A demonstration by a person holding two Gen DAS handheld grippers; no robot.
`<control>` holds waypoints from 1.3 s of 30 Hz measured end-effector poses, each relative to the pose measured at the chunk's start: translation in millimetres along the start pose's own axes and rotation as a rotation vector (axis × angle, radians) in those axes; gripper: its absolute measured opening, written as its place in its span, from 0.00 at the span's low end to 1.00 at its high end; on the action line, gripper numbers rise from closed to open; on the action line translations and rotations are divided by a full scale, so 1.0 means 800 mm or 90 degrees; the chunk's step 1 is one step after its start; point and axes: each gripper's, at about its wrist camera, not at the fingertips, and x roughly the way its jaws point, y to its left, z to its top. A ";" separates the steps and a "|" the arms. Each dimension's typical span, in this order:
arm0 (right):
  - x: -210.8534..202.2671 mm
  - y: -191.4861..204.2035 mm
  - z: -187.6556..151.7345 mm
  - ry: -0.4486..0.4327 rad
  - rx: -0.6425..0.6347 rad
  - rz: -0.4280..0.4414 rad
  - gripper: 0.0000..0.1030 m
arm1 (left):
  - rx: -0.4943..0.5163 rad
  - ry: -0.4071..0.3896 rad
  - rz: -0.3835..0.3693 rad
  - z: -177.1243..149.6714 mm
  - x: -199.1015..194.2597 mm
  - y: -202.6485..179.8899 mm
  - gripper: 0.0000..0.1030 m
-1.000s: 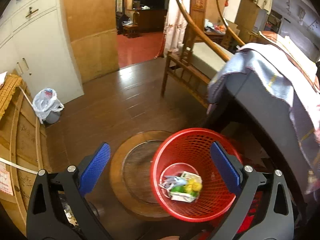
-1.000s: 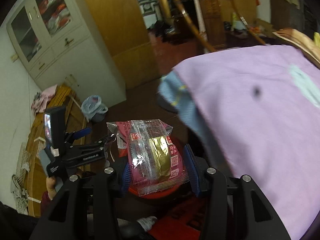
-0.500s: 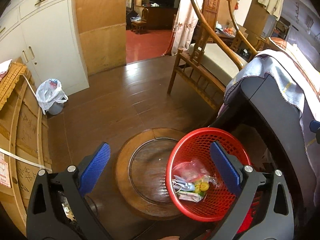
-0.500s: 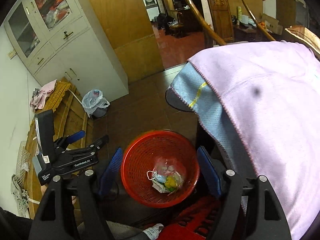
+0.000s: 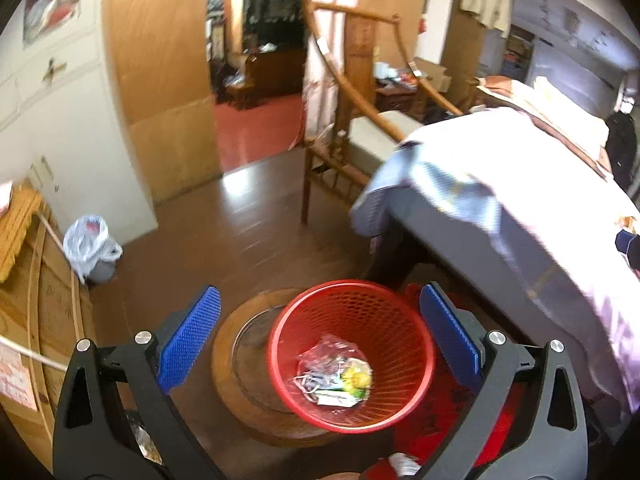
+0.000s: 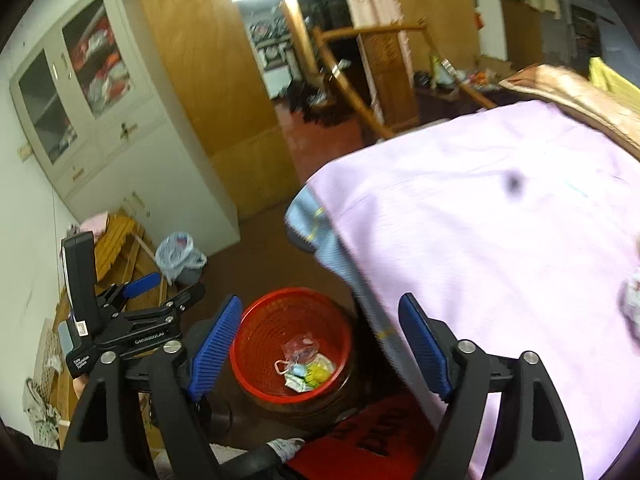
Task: Collect trash
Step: 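Lower the mask and plastic bag into the red wastebasket and open both tools, then return both tools over the table toward the red chip bag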
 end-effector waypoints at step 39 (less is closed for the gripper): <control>-0.197 -0.372 -0.107 -0.118 0.244 -0.263 0.25 | 0.325 0.060 -0.196 -0.014 0.029 -0.462 0.93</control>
